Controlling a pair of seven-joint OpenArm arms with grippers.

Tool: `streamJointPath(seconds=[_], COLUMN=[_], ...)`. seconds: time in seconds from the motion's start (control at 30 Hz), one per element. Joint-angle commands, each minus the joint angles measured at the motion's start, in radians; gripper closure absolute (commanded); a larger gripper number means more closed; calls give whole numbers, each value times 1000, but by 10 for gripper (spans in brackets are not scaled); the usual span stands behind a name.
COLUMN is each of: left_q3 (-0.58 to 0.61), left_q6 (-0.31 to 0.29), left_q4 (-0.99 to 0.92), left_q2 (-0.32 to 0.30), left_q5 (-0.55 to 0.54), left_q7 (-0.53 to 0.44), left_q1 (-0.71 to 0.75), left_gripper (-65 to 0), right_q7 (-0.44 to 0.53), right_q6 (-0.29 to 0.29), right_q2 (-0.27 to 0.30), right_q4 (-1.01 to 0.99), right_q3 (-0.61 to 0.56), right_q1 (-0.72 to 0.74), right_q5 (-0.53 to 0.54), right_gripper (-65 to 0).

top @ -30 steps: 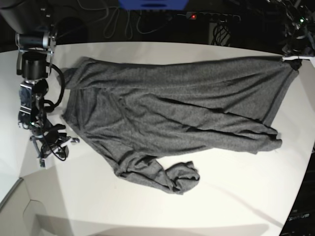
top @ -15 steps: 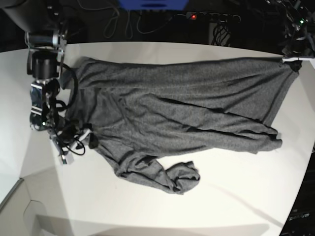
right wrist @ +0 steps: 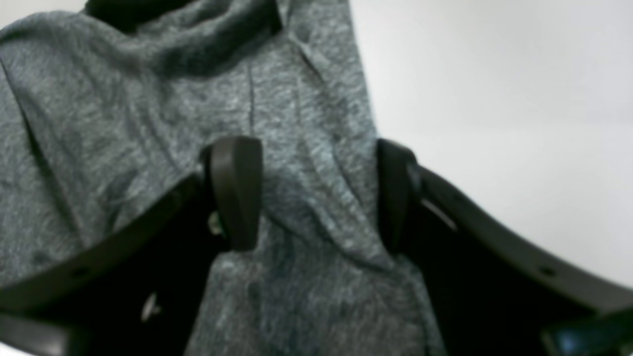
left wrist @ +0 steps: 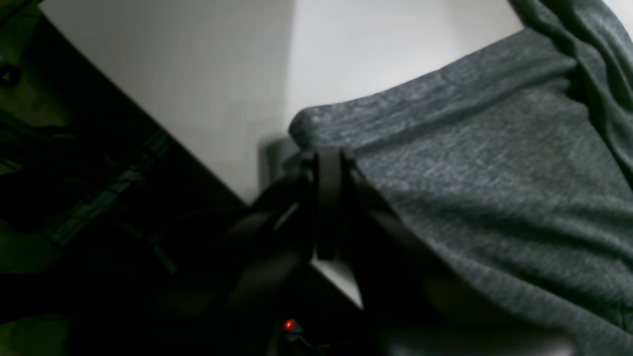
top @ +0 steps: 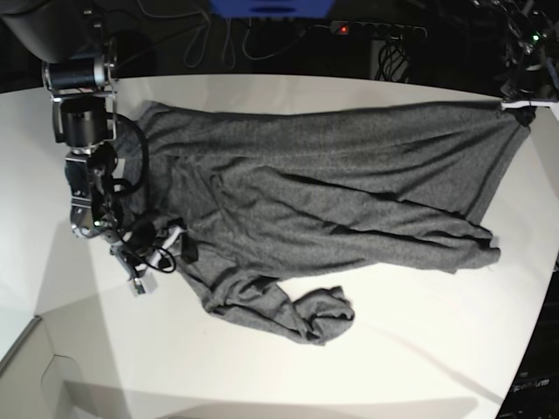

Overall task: Layout the t-shirt on the table in an organized manner, then fold the t-shirt properly
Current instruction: 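Drag the held shirt corner with the right gripper away from the left gripper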

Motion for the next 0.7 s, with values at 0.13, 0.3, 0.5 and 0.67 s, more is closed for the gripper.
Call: streamJointPath(seconds=[0.13,0.3,0.5,0.67], left_q3=[-7,-9,-9,-9], left_q6=[-3,-3,-3,-3], left_q4=[14,14,14,14], left_q2=[-12,1,8,8], left_q5=[-12,-12,-12,-12], left_q7=[-24,-24,-26,-26], left_q1=[3,3,2,2], left_gripper=[0,0,0,0], right_q7=[-58,33,102,134], right_q6=[4,-51,-103,-209], right_q2=[7,26,36,54], right_q4=[-2,-10,-12,-12], right_q3=[-2,-2,1,4], right_q1=[5,17,50,85], right_q5=[-24,-26,-26,-26], right_gripper=[-190,0,0,0])
